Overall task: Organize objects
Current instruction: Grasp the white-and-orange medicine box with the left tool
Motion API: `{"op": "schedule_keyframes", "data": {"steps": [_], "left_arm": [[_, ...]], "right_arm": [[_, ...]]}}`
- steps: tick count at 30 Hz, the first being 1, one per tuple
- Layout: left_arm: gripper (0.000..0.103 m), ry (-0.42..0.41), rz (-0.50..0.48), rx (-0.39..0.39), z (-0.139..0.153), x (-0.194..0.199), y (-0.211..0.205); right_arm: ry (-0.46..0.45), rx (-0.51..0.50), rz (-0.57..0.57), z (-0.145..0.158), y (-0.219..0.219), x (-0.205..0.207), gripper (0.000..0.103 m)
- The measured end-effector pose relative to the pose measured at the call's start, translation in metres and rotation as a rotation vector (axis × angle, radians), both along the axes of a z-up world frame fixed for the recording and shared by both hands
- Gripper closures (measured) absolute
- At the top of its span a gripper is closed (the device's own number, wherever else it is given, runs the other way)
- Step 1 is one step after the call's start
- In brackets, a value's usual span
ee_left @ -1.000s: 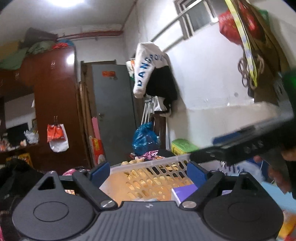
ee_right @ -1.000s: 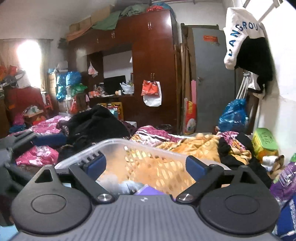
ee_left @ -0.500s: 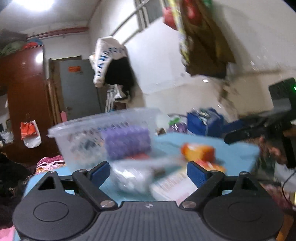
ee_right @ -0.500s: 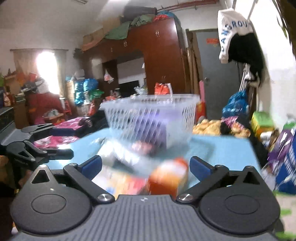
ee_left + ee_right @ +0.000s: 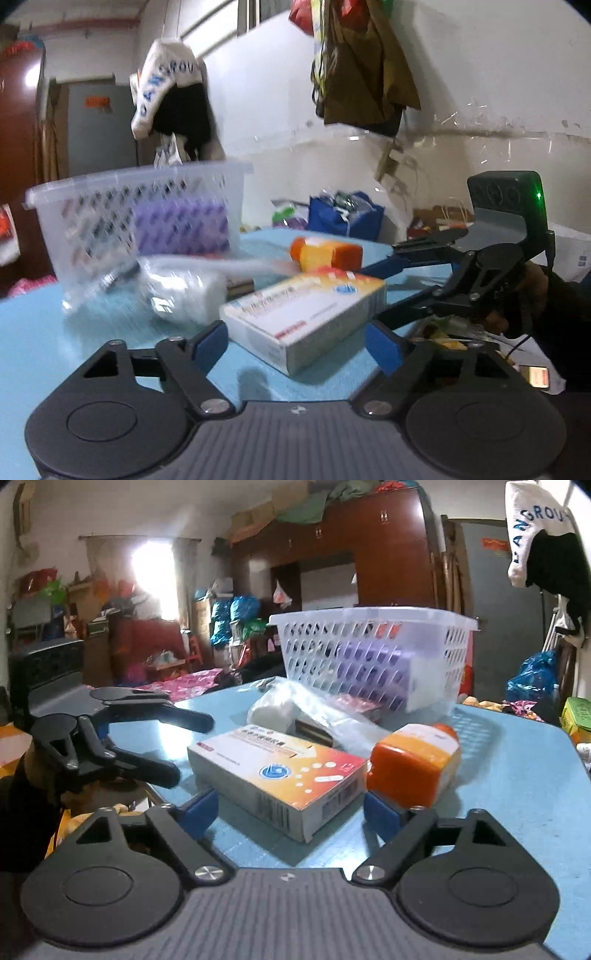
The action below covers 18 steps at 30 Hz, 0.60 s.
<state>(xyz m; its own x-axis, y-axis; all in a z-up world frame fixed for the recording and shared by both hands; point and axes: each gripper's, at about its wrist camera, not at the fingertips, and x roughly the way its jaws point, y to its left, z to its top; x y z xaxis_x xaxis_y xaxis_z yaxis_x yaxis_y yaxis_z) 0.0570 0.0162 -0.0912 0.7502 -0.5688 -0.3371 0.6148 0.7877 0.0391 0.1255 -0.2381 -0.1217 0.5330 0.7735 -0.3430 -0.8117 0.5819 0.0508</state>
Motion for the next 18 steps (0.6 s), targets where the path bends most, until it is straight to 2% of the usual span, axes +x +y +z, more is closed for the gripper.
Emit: {"op": "schedule_keyframes", "data": {"steps": [3,5,8,18], "left_arm": [[0.025,0.028,-0.001,-0.011,-0.005,0.006,0.000],[0.030,0.035,0.008,-0.010,-0.007,0.008,-0.001],[0.041,0.035,0.021,-0.025,-0.009,0.009,0.000],[0.042,-0.013,0.029,-0.039,-0.006,-0.004,0.003]], "right_arm": [[-0.013,0.004,-0.002,-0.001,0.001,0.002,0.028],[-0.018,0.011,0.000,-0.008,-0.005,0.000,0.032],[-0.030,0.023,0.000,-0.012,-0.009,-0.004,0.034],[-0.052,0.045,-0.006,-0.007,-0.008,-0.014,0.037]]}}
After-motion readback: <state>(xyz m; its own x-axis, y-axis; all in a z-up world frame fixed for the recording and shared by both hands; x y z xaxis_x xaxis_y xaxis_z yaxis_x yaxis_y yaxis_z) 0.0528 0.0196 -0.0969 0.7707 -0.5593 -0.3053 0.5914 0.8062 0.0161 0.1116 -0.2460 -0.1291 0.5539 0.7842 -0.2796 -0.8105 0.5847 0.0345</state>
